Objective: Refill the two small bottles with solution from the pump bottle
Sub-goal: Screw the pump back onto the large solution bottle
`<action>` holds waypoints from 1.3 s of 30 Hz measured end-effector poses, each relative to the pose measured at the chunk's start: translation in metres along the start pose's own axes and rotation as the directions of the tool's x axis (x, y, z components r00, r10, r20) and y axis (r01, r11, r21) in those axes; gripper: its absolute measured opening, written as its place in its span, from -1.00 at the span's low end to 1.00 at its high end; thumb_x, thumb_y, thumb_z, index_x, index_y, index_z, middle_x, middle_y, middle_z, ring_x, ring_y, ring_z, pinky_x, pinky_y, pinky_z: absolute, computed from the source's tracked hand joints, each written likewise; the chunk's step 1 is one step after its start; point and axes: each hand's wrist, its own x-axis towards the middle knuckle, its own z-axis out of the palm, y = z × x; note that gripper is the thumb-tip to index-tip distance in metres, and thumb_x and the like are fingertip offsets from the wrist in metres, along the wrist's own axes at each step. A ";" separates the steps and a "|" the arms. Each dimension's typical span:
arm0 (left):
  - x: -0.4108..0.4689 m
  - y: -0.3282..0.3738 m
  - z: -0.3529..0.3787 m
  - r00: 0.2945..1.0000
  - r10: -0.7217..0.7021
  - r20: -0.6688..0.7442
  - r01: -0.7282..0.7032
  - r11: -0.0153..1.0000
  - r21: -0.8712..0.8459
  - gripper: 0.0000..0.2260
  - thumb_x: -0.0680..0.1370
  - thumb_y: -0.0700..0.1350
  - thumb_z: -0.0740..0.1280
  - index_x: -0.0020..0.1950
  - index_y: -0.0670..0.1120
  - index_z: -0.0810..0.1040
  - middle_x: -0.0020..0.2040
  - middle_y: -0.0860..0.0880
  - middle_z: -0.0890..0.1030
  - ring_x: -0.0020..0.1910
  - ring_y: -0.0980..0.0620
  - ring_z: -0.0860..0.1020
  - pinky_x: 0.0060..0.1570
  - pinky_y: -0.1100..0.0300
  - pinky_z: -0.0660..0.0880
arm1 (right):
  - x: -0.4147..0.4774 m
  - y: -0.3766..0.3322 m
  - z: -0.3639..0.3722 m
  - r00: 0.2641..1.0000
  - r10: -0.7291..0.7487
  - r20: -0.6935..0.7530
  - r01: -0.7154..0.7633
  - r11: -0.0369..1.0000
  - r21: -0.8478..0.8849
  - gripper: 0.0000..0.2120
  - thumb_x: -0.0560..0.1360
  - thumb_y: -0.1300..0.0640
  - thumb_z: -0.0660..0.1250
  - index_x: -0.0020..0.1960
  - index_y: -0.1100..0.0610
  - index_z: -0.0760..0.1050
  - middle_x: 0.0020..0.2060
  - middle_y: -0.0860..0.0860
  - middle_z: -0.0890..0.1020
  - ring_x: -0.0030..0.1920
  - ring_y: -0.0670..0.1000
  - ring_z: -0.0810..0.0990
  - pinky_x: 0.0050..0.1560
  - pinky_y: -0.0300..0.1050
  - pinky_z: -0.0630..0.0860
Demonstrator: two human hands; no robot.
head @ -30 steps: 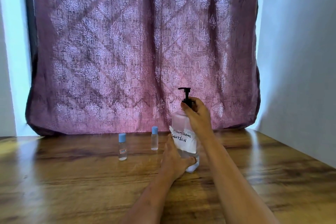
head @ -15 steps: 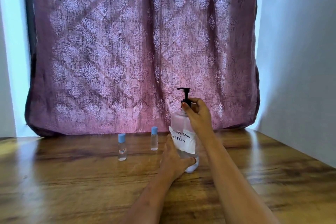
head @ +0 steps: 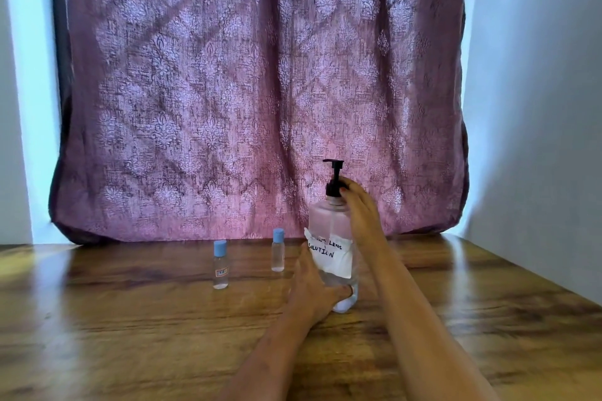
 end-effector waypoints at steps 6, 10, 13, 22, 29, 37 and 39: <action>0.000 0.001 0.000 1.000 0.003 -0.003 -0.003 1.000 -0.018 0.00 0.07 0.20 0.47 0.44 0.04 0.16 0.30 0.04 0.45 0.27 0.01 0.45 0.27 -0.09 0.43 | 0.002 0.000 -0.002 1.000 -0.003 -0.007 0.003 0.999 -0.047 -0.84 0.54 0.26 0.27 0.11 0.16 0.50 -0.09 0.00 0.61 -0.11 -0.13 0.59 -0.16 -0.43 0.49; -0.001 0.001 0.000 1.000 -0.001 0.001 0.001 1.000 -0.006 -0.03 0.09 0.19 0.48 0.43 0.06 0.17 0.29 0.06 0.44 0.27 0.03 0.44 0.27 -0.09 0.43 | 0.004 -0.003 0.000 0.997 0.017 -0.076 -0.022 0.998 -0.059 -0.71 0.39 0.31 0.45 0.03 0.13 0.44 -0.27 0.00 0.53 -0.29 -0.19 0.53 -0.32 -0.43 0.47; -0.001 0.001 0.000 1.000 -0.001 0.002 0.001 1.000 -0.011 -0.04 0.09 0.18 0.48 0.42 0.07 0.17 0.28 0.05 0.45 0.26 0.03 0.45 0.26 -0.08 0.45 | 0.004 -0.002 0.001 0.998 -0.011 -0.068 0.006 0.998 -0.069 -0.70 0.38 0.31 0.46 0.02 0.14 0.43 -0.32 -0.02 0.42 -0.36 -0.19 0.43 -0.35 -0.44 0.41; -0.001 0.001 0.000 1.000 0.009 0.005 -0.009 1.000 -0.008 -0.05 0.09 0.19 0.46 0.42 0.06 0.17 0.27 0.06 0.45 0.25 0.03 0.45 0.25 -0.08 0.45 | 0.001 -0.002 0.000 0.996 0.078 -0.049 -0.079 0.997 -0.002 -0.82 0.54 0.23 0.28 0.12 0.21 0.54 -0.11 0.00 0.63 -0.13 -0.06 0.59 -0.11 -0.25 0.52; -0.001 0.002 0.000 1.000 0.011 -0.004 -0.011 1.000 -0.018 -0.04 0.07 0.20 0.46 0.41 0.05 0.19 0.26 0.05 0.47 0.25 0.03 0.46 0.25 -0.07 0.45 | 0.002 -0.003 0.001 0.996 -0.013 -0.094 0.003 0.994 -0.109 -0.72 0.37 0.26 0.48 -0.10 0.03 0.41 -0.31 0.01 0.41 -0.31 -0.09 0.38 -0.34 -0.37 0.37; 0.000 0.000 0.000 1.000 0.015 0.002 -0.015 1.000 -0.011 0.00 0.07 0.19 0.47 0.44 0.05 0.14 0.31 0.04 0.43 0.29 0.02 0.43 0.28 -0.07 0.43 | 0.000 0.004 0.000 0.999 0.002 -0.032 -0.008 0.982 -0.190 -0.69 0.45 0.18 0.42 0.19 0.13 0.51 -0.01 -0.05 0.63 -0.04 -0.15 0.58 0.02 -0.32 0.47; 0.000 -0.001 0.001 1.000 0.015 0.003 -0.015 1.000 -0.012 -0.02 0.08 0.18 0.48 0.44 0.06 0.15 0.31 0.04 0.44 0.28 0.02 0.44 0.27 -0.07 0.44 | 0.001 0.004 0.000 0.999 0.004 -0.035 -0.010 0.984 -0.178 -0.70 0.45 0.22 0.42 0.17 0.14 0.52 -0.01 0.00 0.63 -0.02 -0.10 0.59 0.03 -0.30 0.48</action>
